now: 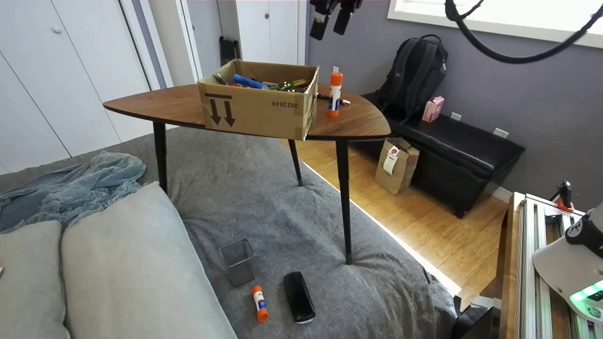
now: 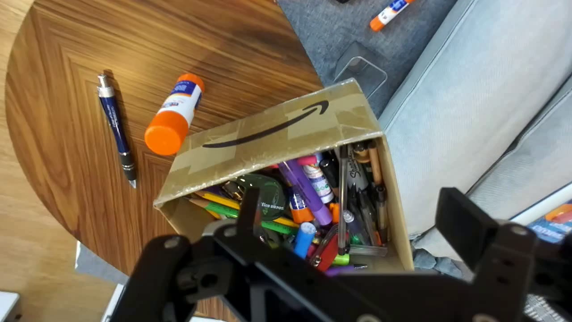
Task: Remove the blue object from the box
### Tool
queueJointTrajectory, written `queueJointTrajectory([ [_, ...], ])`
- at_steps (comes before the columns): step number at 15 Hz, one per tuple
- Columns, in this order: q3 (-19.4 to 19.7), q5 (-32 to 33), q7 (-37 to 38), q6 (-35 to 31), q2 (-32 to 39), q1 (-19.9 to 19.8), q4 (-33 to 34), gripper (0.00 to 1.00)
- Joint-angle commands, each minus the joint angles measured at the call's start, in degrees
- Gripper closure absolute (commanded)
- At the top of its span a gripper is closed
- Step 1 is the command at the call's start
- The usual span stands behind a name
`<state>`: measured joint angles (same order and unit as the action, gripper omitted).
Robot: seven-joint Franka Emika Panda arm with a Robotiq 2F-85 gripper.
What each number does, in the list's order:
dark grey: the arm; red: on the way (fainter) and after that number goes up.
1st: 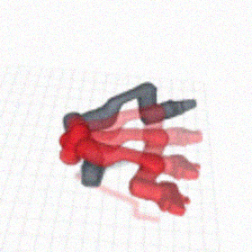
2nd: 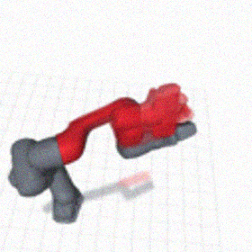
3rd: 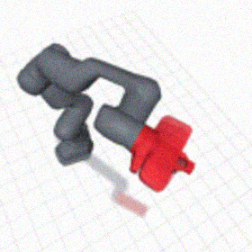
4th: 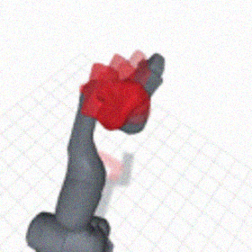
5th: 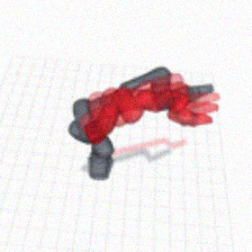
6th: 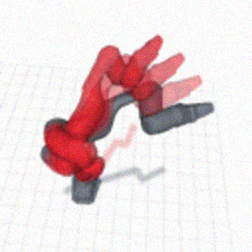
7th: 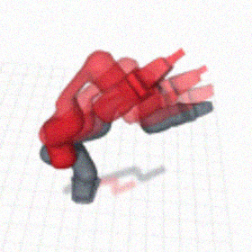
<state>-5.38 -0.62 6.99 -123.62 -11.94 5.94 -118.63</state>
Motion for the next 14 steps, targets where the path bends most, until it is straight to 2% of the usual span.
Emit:
queueJointTrajectory([
  [1, 0.1, -1.4, 1.0, 3.8, 9.7, -0.6, 11.9, 0.0],
  [2, -0.3, 2.6, 3.3, 1.8, 11.3, -1.0, 13.0, 0.0],
  [3, 0.0, 0.5, 0.9, 1.3, 6.9, -0.5, 7.7, 0.0],
  [6, 0.2, 1.0, 1.5, 1.3, 10.8, -0.8, 11.5, 0.0],
  [10, 0.1, 1.1, 1.7, 1.3, 11.2, -0.8, 12.3, 0.0],
  [14, 1.2, -2.4, 2.1, 12.0, 15.7, -1.6, 19.7, 0.0],
])
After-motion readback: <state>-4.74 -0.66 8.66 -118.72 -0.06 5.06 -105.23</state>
